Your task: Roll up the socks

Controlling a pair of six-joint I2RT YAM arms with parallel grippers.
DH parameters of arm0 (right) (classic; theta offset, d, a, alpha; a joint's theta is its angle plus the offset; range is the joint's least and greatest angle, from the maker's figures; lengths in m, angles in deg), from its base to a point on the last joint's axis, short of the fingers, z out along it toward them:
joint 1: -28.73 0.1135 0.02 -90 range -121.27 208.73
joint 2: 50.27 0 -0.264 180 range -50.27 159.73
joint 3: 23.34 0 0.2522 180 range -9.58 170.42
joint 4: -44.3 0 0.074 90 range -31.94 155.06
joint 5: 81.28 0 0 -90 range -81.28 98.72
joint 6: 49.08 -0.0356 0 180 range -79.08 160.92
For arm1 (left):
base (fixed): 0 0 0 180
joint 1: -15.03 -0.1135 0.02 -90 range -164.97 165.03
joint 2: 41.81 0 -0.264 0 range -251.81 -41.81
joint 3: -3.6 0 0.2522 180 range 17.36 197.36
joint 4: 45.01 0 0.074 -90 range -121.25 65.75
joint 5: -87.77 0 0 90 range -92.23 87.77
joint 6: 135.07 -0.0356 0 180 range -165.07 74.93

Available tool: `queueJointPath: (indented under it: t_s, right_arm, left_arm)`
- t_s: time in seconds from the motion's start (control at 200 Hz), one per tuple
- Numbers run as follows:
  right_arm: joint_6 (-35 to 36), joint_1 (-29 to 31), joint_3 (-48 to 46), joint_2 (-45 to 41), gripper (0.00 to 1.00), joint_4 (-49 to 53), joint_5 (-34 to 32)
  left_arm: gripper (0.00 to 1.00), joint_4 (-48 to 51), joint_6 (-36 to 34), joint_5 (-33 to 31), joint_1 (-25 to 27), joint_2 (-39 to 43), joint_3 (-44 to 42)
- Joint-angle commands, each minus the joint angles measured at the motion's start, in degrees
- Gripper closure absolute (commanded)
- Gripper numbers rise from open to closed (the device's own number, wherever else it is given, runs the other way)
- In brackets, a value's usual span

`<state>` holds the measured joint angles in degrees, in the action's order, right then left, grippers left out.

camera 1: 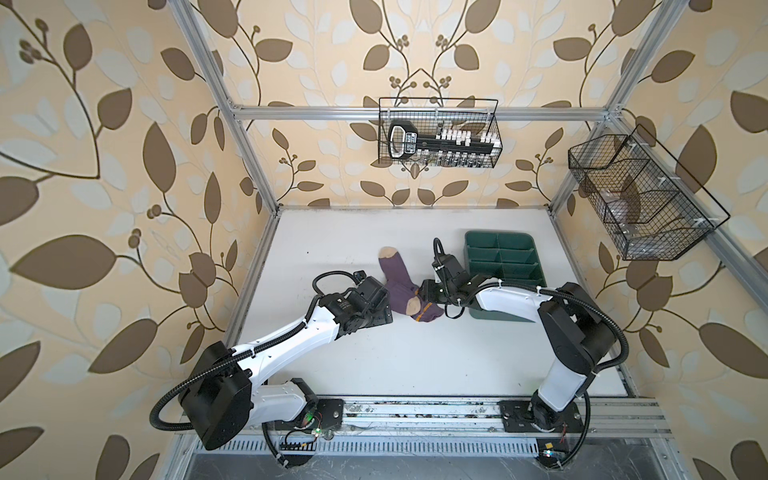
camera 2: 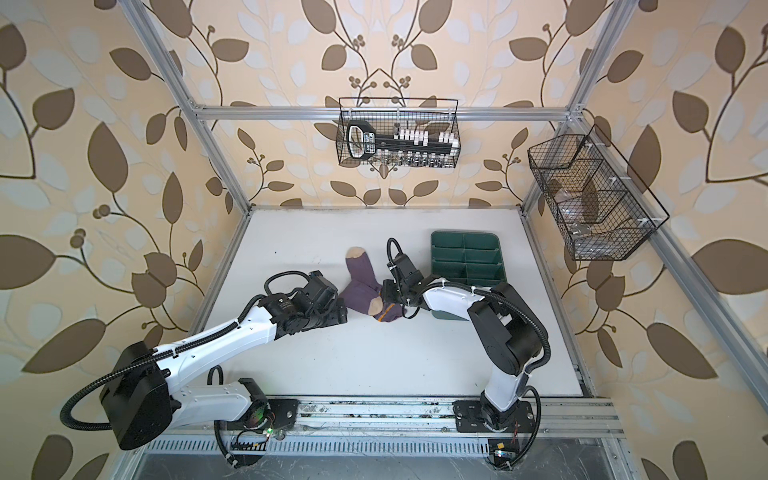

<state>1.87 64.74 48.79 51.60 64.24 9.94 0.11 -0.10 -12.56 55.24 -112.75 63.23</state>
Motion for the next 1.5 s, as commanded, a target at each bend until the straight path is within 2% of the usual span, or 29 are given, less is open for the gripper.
queueJointPath:
  t_s: [0.0,0.335,0.485,0.58,0.695,0.795,0.96,1.13,1.275,1.385,1.5]
  right_arm:
    - [-3.1,0.6,1.5,1.6,0.52,0.3,-2.6]
    - [-5.3,1.5,2.4,4.4,0.61,1.2,-5.6]
    - [-6.1,1.7,2.3,4.6,0.74,0.7,-6.5]
    - [-6.6,2.0,2.3,4.9,0.83,0.4,-6.7]
    - [-7.2,2.2,2.0,5.5,0.92,0.0,-6.8]
    - [-7.2,2.4,1.4,5.5,1.0,-0.4,-6.8]
    - [-6.9,2.3,-0.2,4.6,1.0,-1.2,-7.7]
    - [-6.4,2.4,-1.3,4.6,1.0,-2.1,-7.2]
    - [-5.0,2.3,-1.3,4.7,1.0,-2.1,-6.9]
    - [-4.1,2.3,-1.3,4.7,1.0,-1.7,-6.6]
    - [-3.7,2.0,-1.5,4.7,1.0,-1.7,-6.4]
  left_arm:
    - [0.11,0.5,0.4,-3.2,0.5,2.0,1.3]
    - [0.08,1.1,-0.7,-5.4,0.5,3.1,2.3]
    - [0.04,2.2,-2.5,-11.4,0.4,0.4,7.1]
    - [0.01,2.9,-3.3,-14.3,-1.0,-3.8,12.8]
    - [0.01,1.4,-4.5,-13.0,-4.9,-10.9,19.6]
    - [0.03,1.5,-4.5,-11.8,-9.3,-20.4,25.5]
    - [0.11,2.1,-3.9,-9.2,-14.2,-33.7,35.2]
    - [0.19,-1.4,-4.8,-7.9,-14.4,-42.6,41.9]
    - [0.34,-0.8,-6.6,-7.8,-14.4,-49.3,48.4]
    - [0.35,-1.1,-8.0,-6.6,-14.4,-52.3,51.7]
    - [0.36,1.4,-8.3,-8.4,-14.5,-55.6,55.9]
